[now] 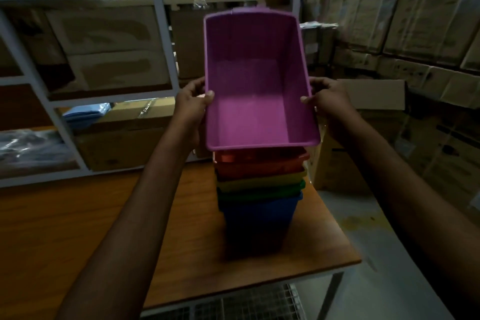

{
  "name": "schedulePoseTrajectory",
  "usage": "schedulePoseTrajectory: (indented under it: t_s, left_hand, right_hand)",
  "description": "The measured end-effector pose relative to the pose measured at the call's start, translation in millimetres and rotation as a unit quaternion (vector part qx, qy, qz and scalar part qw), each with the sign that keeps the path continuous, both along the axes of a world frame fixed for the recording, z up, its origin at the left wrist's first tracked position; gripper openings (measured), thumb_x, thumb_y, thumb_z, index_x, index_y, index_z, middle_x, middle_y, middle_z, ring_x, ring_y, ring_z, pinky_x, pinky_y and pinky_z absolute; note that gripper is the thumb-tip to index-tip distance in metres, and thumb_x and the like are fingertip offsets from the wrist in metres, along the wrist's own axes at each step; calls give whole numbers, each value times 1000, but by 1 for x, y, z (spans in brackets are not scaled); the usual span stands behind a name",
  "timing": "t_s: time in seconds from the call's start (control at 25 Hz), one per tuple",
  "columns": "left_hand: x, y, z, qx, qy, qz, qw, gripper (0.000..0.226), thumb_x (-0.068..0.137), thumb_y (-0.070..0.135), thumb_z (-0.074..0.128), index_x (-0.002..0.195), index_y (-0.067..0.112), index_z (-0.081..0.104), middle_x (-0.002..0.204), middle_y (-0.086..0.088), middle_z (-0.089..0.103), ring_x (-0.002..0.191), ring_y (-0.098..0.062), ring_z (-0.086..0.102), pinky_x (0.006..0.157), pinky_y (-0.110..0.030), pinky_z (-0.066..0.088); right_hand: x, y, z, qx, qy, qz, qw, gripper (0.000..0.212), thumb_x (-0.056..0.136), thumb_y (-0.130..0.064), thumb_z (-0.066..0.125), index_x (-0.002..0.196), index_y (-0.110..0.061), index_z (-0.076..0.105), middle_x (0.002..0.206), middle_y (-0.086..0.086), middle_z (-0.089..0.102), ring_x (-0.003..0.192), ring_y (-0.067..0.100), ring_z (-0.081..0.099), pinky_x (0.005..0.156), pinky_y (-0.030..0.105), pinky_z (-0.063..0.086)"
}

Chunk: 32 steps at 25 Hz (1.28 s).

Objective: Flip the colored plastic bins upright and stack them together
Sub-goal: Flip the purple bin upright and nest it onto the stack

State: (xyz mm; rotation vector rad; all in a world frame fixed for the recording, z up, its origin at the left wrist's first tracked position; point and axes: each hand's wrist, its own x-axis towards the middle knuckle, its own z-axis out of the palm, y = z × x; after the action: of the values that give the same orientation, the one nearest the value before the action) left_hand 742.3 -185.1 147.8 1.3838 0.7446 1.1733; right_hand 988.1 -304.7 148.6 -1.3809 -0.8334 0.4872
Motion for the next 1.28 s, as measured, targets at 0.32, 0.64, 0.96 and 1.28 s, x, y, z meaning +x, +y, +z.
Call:
schedulePoseTrajectory:
  t_s: [0.32, 0.64, 0.96, 1.28]
  left_hand:
    - [19, 12, -22, -144, 147, 32, 978, 29, 103, 15, 48, 126, 10, 64, 86, -3, 68, 68, -13, 69, 73, -31, 57]
    - [26, 5, -31, -184, 209, 74, 958, 17, 102, 15, 53, 116, 8, 61, 91, -8, 67, 77, -17, 68, 61, -28, 56]
    - [20, -6, -39, -178, 195, 97, 960, 18, 100, 18, 57, 113, 11, 66, 102, -9, 69, 75, -15, 65, 58, -27, 52]
    - [18, -37, -58, -144, 118, 150, 971, 24, 97, 12, 61, 121, 16, 65, 105, -4, 68, 81, -12, 66, 45, -17, 49]
  right_hand:
    - [23, 25, -13, -155, 68, 73, 983, 41, 89, 9, 53, 127, -4, 62, 104, 4, 64, 82, 11, 56, 55, 22, 46]
    - [26, 28, -25, -261, 63, 114, 956, 42, 93, 2, 54, 134, -5, 55, 110, 8, 58, 80, 15, 58, 52, 24, 51]
    - [27, 19, -37, -228, 114, 123, 959, 27, 97, -4, 55, 123, -10, 58, 108, 6, 61, 88, 16, 63, 76, 31, 55]
    - [28, 7, -69, -157, 73, 98, 980, 29, 96, -12, 62, 125, -11, 63, 114, 7, 68, 93, 14, 67, 62, 23, 52]
